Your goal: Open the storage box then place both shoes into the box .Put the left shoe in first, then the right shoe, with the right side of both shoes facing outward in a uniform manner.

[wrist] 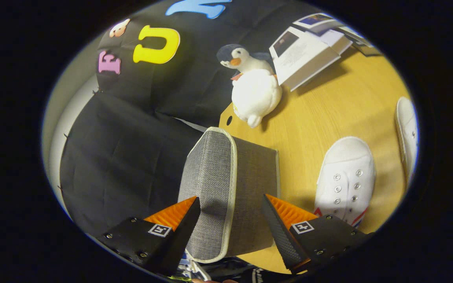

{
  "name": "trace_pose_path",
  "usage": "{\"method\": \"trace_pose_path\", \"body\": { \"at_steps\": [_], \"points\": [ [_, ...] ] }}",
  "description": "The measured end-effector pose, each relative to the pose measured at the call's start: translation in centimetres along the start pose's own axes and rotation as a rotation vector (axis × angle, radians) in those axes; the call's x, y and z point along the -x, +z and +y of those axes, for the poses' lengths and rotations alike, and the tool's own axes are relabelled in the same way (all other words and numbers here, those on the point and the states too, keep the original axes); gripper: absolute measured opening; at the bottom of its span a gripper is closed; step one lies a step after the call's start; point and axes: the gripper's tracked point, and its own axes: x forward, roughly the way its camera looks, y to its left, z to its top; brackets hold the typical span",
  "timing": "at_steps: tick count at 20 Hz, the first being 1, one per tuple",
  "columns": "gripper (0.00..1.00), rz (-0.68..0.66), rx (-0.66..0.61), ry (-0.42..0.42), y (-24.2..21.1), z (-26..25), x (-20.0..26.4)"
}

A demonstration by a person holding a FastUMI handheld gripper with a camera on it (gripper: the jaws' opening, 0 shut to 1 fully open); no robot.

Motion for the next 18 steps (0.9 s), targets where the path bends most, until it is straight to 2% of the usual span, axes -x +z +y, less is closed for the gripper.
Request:
{"method": "trace_pose_path", "body": {
  "at_steps": [5,7,8,10,12,13,14,18],
  "points": [
    [0.95,0.049,-0.229,0.144,-1.3,1.2,-1.4],
    [0.95,0.078,-0.247,0.204,-1.8,2.9,-1.1],
    [0.86,0.088,-0.235,0.202,-2.0,3.2,-0.9],
    [0.82,0.102,-0.203,0.184,-2.0,3.4,-0.7],
    [0.44,0.091,-0.189,0.148,-1.8,3.5,-0.3],
    [0.25,0.099,-0.194,0.161,-1.6,4.1,0.1],
    [0.2,0.106,-0.196,0.191,-1.5,5.2,0.4],
    [0.2,0.107,-0.139,0.243,-0.7,9.5,1.4]
  ]
}}
